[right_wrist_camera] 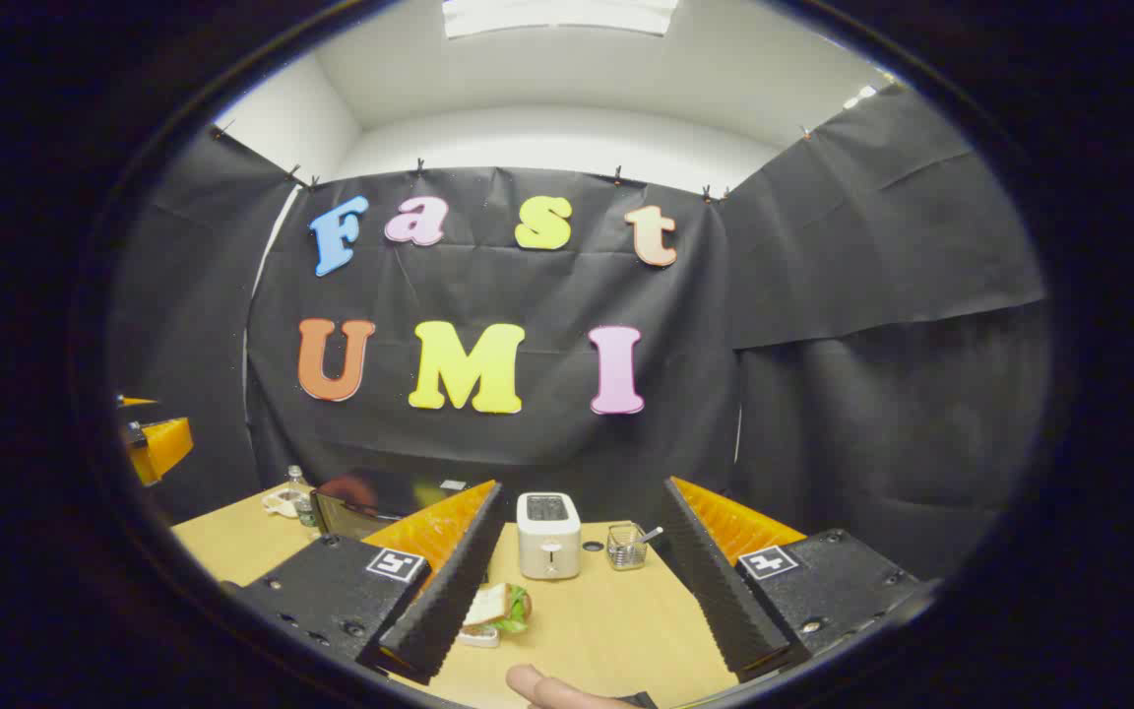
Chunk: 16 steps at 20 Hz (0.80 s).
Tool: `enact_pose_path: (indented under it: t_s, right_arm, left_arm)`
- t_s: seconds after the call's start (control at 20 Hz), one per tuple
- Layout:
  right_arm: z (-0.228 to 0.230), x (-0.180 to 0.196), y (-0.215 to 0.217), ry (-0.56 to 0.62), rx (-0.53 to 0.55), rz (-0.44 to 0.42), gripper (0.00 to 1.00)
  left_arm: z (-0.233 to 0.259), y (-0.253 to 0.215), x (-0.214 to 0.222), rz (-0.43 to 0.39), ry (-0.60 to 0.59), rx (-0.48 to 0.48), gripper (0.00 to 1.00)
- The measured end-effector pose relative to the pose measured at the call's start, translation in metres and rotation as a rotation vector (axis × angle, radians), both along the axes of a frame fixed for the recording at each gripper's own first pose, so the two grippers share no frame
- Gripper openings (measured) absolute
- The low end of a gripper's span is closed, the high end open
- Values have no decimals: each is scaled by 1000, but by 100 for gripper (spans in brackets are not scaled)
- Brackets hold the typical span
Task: Open the electric oven with the left hand, put the food in, and close the electric oven.
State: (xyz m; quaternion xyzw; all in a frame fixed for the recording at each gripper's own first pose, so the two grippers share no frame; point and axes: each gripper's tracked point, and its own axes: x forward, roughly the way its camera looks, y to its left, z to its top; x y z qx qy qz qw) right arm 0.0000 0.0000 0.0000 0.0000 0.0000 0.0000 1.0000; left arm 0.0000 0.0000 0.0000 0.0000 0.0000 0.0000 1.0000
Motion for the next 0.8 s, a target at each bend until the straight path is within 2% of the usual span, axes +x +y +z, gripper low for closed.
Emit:
enact_pose_path:
  t_s: [0.05, 0.2, 0.4, 0.8]
  right_arm:
    - [0, -1, -1, 0, 3, 2, 91]
    - [0, -3, -4, 1, 14, 4, 91]
    - [1, -4, -5, 2, 32, 11, 91]
    - [-4, 2, -6, 17, 60, 27, 91]
  left_arm:
    - [2, 0, 0, 2, -6, 7, 95]
    - [3, -5, -2, -11, -7, 14, 95]
    - [4, -22, -9, -85, -3, -15, 95]
    - [1, -16, 5, -78, 10, -35, 95]
